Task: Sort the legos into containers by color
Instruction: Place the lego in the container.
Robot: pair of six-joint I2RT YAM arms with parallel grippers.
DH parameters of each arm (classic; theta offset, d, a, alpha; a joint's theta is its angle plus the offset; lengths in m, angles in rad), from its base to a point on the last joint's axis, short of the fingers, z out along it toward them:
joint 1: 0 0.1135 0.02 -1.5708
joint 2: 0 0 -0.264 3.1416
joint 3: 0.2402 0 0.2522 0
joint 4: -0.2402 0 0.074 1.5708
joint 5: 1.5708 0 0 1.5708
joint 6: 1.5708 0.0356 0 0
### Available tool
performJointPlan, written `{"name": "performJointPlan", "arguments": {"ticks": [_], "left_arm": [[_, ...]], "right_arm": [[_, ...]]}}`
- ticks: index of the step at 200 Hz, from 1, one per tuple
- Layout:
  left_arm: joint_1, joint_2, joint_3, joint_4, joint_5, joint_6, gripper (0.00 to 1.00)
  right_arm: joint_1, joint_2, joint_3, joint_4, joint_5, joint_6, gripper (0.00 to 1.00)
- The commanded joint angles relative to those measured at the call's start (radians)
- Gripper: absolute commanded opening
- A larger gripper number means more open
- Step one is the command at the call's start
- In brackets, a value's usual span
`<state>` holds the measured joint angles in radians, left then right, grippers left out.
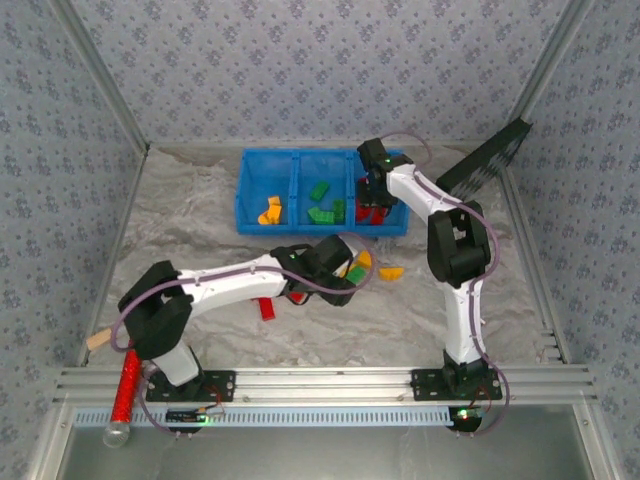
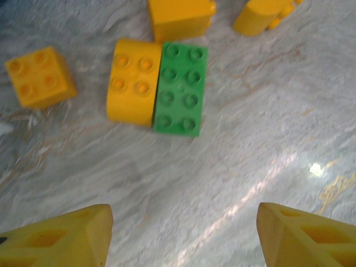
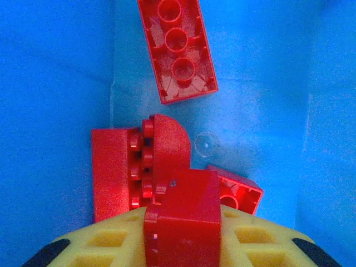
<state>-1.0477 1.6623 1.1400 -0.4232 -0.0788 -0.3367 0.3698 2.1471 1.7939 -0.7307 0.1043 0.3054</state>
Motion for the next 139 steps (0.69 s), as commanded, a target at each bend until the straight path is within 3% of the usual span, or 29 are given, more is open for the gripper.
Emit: {"name": "performJointPlan", "arguments": {"ticks": [1,65,139], "left_arm": [[-0.003,0.048,0.065,0.040,0.012,0.037,0.69],[-0.006,0.169,0.133,0.018,0.016,0.025,0.69],[-0.006,0.269,0.178,0.011,0.040,0.005,0.69]], "right_arm": [[-0.011,-0.006,-0.014,0.010,-0.019,0.000,0.33],[-0.022,-0.061,-0.057,0.049,-0.024,-0.014,0.44],[-0.025,-0.173,-0.089,0.055,-0.029,-0.030,0.48]]}}
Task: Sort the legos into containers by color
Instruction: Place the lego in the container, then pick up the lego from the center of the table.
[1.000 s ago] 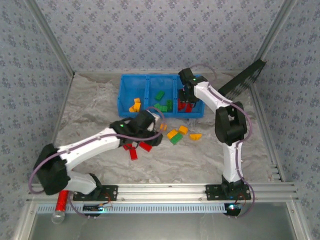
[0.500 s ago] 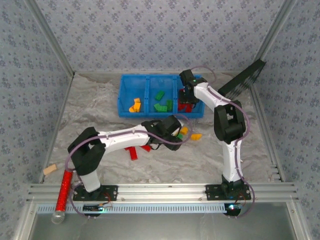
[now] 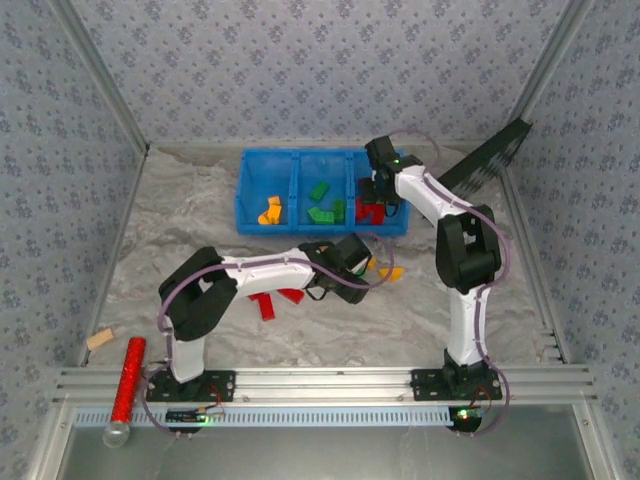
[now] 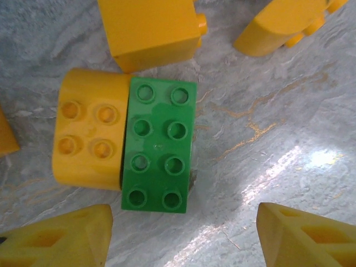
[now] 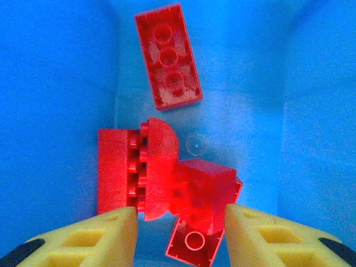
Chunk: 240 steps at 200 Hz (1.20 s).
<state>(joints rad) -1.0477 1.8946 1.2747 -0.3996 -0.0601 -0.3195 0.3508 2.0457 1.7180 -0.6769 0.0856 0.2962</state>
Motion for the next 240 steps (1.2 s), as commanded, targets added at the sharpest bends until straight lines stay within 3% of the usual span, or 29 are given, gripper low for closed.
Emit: {"name": "performJointPlan", "arguments": {"ticks": [1,79,117,160,190,240], "left_arm": [[-0.006,0.037,0.044,-0.013,0.022,-0.012,0.69],[-0.005,0.117,0.105,-0.011,0.032,-0.016,0.68],[0.002,0.147,0.123,-0.024,0.023,-0.025,0.47],[0.008,0.186,0.144,-0.063,-0.011,-0.039,0.38],[0.012,0.192,0.138,-0.082,-0.028,-0.056,0.21],[0.026,0.041,0.055,-0.119,0.003,-0.063,0.15]], "right_arm": [[-0.007,-0.073,-0.013,0.002,-0.010,-0.021,0.48],[-0.008,-0.135,-0.072,0.018,-0.011,-0.019,0.49],[-0.011,-0.152,-0.075,0.010,-0.012,-0.019,0.49],[-0.014,-0.182,-0.091,-0.002,-0.005,-0.017,0.49],[-0.015,-0.246,-0.162,0.007,0.003,-0.007,0.49],[-0.014,-0.442,-0.370,0.043,0.008,-0.022,0.49]]}}
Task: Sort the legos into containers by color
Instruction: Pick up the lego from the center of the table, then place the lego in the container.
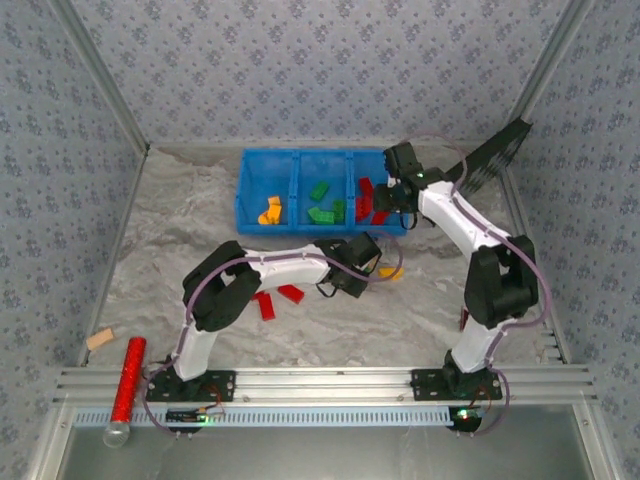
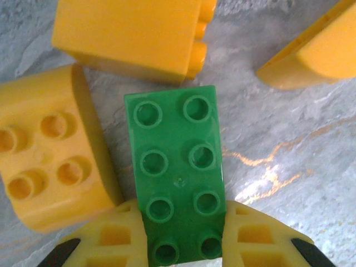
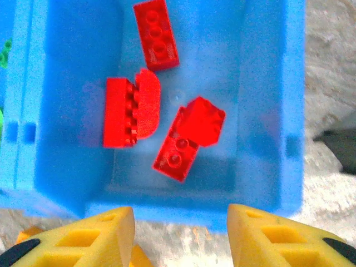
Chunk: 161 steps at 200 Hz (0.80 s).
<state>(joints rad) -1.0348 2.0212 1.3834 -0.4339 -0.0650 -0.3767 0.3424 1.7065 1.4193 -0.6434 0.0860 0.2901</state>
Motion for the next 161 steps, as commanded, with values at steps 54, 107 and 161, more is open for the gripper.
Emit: {"name": "performJointPlan", "arguments": {"ticks": [54,107,161], "left_arm": [[0.104,-0.355,-0.088,-0.120,-0.007,0.017,0.14],[0.254,-0.372,0.004,-0.057,-0.047,0.064,0.15],[0.299,-0.175,0.180,-0.071,-0.073,0.074,0.15]], "right_arm": [[0.011,-0.295,-0.288,0.038,-0.008,-0.025,0.48],[0.144,-0.420,-0.490,0.166,-0.060,-0.048,0.49],[0.414,-0.471,-0.584,0.214,0.020,-0.086,0.51]]}}
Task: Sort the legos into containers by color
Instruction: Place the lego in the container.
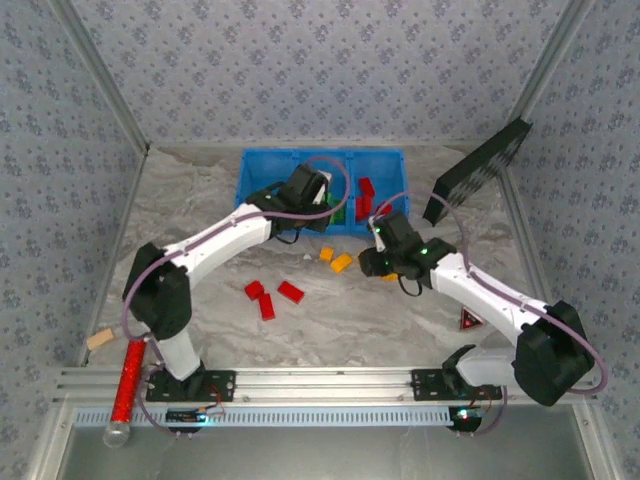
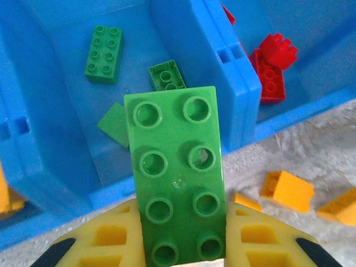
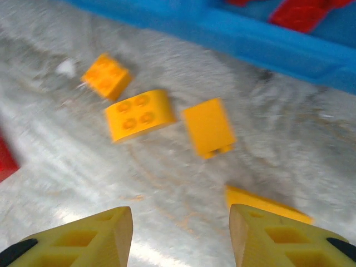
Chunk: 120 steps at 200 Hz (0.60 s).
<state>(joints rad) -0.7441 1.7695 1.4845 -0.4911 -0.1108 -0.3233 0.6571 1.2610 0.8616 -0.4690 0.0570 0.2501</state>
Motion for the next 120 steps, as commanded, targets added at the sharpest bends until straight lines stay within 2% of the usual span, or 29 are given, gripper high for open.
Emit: {"name": "performJointPlan", "arguments": {"ticks": [1,63,120], "left_arm": [[0.010,0.081,0.082,-0.014,-0.028,0.020,0.15],[0.033,0.276,0.235,-0.054,-0.036,0.015,0.14],[0.044,0.341,0.249,-0.062,-0.041,0.000,0.24]], "right_arm": [[0.104,-0.025,-0.027,0.041,0.051,-0.048,0.51],[0.331,0.007,-0.060,0.078,0.083,-0.045,0.61],[0.378,0.119,0.008,0.085,0.060,-0.117,0.62]]}}
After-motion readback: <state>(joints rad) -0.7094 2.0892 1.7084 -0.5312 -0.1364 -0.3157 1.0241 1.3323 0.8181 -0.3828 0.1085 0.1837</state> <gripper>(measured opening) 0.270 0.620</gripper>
